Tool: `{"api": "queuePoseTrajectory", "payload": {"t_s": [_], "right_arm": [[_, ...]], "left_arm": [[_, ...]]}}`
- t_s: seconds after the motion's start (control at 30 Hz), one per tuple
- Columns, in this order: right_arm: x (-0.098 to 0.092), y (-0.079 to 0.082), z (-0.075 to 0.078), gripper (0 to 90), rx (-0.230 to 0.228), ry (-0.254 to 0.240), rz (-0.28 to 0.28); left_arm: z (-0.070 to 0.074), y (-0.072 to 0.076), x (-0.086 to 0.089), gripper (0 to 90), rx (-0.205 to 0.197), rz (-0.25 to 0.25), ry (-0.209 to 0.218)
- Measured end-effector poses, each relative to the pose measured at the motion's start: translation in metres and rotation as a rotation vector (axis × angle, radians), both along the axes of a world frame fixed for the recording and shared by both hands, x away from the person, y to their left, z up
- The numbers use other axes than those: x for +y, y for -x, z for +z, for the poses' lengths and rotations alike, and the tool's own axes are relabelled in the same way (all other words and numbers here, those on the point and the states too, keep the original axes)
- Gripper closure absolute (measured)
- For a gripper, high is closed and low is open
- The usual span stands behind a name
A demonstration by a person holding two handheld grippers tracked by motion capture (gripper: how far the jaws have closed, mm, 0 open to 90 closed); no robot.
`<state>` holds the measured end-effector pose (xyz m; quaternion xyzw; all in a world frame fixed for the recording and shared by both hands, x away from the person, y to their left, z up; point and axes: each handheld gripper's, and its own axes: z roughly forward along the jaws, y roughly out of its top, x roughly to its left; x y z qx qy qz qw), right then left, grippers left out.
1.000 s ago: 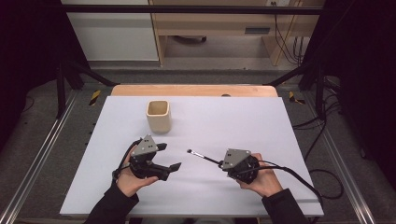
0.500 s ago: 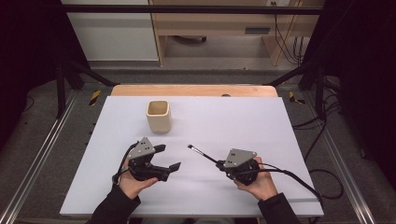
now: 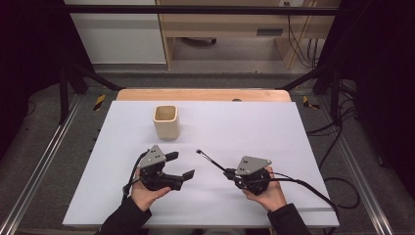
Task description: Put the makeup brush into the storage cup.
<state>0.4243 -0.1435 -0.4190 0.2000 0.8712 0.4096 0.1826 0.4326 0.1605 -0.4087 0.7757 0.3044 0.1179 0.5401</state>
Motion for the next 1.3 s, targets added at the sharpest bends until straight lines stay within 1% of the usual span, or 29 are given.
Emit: {"api": "queuePoseTrajectory", "payload": {"t_s": [0.23, 0.37, 0.53, 0.63, 0.73, 0.9, 1.07, 1.3], "right_arm": [[0.001, -0.001, -0.003, 83.7, 0.004, -0.023, -0.004], [0.001, -0.001, -0.001, 83.6, 0.002, -0.047, -0.005], [0.000, 0.001, 0.001, 83.6, -0.013, -0.069, -0.007], [0.000, 0.001, 0.002, 83.6, -0.013, -0.082, -0.006], [0.000, 0.001, 0.003, 83.6, -0.017, -0.089, -0.003], [-0.001, 0.002, 0.004, 83.6, -0.022, -0.099, -0.003], [-0.001, 0.003, 0.005, 83.6, -0.025, -0.108, -0.003], [0.000, 0.003, 0.005, 83.6, -0.026, -0.114, -0.003]], "left_arm": [[0.002, -0.002, -0.003, 12.7, 0.005, -0.012, 0.037], [0.005, -0.003, -0.005, 13.3, 0.007, -0.023, 0.055], [0.010, -0.005, -0.010, 13.8, 0.008, -0.040, 0.085], [0.012, -0.006, -0.016, 14.3, 0.003, -0.048, 0.088], [0.012, -0.008, -0.022, 14.9, 0.006, -0.054, 0.101], [0.012, -0.010, -0.030, 16.3, 0.009, -0.064, 0.111], [0.013, -0.013, -0.034, 18.3, 0.013, -0.066, 0.136], [0.012, -0.016, -0.038, 23.6, 0.019, -0.067, 0.149]]}}
